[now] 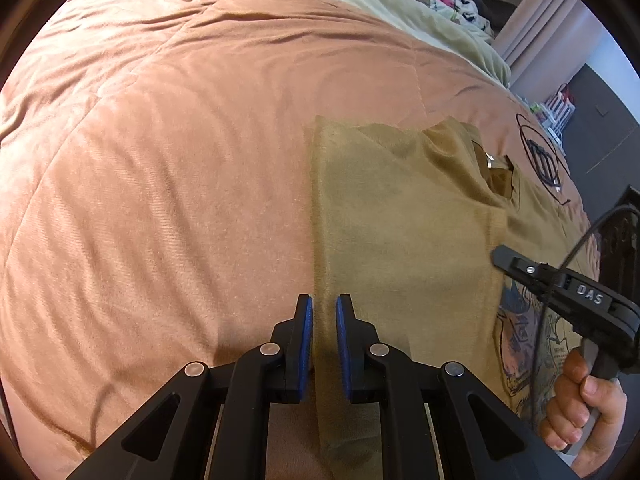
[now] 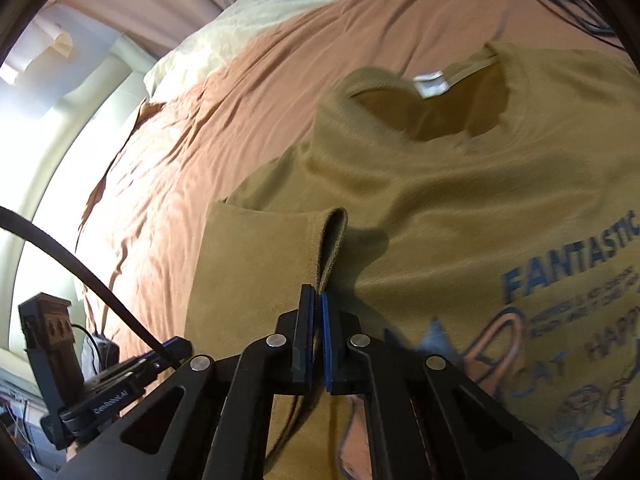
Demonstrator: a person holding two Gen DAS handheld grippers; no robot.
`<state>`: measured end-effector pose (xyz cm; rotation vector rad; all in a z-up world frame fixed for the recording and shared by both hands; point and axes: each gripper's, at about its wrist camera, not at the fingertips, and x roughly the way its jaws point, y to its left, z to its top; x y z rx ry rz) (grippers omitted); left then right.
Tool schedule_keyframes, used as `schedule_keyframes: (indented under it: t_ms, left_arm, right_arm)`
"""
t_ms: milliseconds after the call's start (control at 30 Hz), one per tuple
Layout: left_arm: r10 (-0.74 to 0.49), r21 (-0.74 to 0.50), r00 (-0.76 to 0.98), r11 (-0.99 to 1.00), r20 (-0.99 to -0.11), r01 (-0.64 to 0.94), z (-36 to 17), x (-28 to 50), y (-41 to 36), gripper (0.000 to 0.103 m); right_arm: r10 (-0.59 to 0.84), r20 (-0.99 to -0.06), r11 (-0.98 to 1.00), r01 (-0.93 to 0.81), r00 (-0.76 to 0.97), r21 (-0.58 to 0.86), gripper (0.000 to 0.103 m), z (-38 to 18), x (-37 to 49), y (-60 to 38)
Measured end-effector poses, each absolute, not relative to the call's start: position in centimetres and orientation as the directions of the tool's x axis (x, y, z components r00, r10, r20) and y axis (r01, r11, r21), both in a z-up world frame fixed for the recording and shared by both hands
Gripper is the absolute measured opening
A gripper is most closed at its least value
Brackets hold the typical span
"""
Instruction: Fold small clothes
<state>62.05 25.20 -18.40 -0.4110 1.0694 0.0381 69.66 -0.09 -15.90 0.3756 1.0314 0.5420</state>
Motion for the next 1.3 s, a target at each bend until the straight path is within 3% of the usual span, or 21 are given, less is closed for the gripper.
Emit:
schedule_keyframes:
  t_ms: [133,1300]
  left_arm:
    - [-0.167,-0.304,0.481,0.927,-0.861,-0.221,-18.7,62.5,24.4,0.023]
    - [-0.033,-0.197,0.507,0.942,-0.861,-0.273,-19.7,74.4,25.3,0.024]
  right_arm:
    - [0.579,-0.698,0.812,-0.229,0.422,0.536,0.0,-15.5,69.1,-1.1]
    - [0.532,-0.76,0.843,-0.153,0.374,0.515,0.0,-16.3,69.2,-3.2]
